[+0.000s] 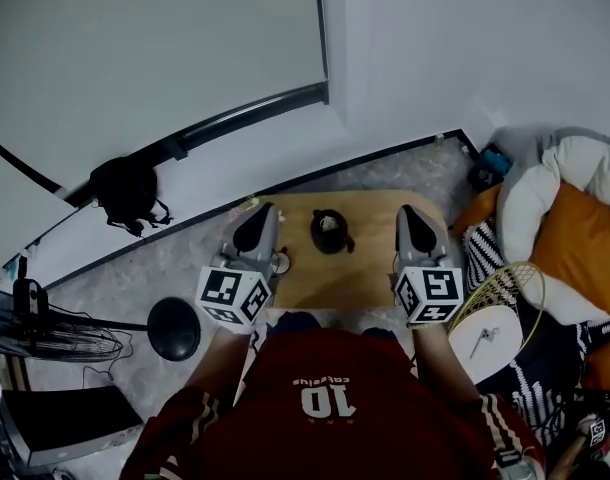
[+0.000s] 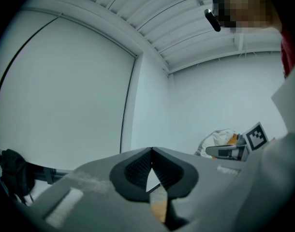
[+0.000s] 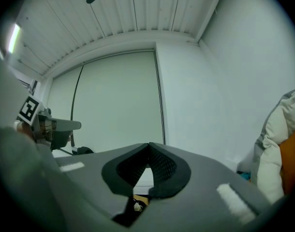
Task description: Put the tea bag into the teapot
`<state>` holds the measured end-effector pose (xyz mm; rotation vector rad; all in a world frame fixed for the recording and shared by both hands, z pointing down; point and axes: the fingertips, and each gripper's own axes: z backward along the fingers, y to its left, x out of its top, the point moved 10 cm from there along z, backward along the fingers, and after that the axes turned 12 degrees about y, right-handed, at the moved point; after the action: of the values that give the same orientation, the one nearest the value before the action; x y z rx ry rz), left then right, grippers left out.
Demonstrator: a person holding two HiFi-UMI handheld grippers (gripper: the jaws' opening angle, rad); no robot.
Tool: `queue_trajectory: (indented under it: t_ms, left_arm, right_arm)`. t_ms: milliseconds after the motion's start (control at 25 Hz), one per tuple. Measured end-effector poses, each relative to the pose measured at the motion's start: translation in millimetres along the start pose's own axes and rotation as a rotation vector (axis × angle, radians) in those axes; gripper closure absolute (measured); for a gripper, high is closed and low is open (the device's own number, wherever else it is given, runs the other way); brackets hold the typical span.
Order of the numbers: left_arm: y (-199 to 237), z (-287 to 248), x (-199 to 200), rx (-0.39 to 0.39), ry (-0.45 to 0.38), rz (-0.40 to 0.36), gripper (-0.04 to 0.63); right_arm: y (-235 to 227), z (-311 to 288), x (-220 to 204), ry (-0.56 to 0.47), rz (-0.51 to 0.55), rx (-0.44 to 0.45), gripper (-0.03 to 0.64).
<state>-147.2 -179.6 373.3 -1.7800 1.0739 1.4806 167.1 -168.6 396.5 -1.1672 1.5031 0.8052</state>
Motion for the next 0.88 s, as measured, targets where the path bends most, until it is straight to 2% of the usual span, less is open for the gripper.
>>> queue_trajectory:
  t_ms: [880]
  left_arm:
    - [17.2, -9.2, 1.5, -0.010, -0.003, 0.007, 0.595]
  right_arm:
    - [6.3, -20.8, 6.6, -0.006, -0.011, 0.014, 0.621]
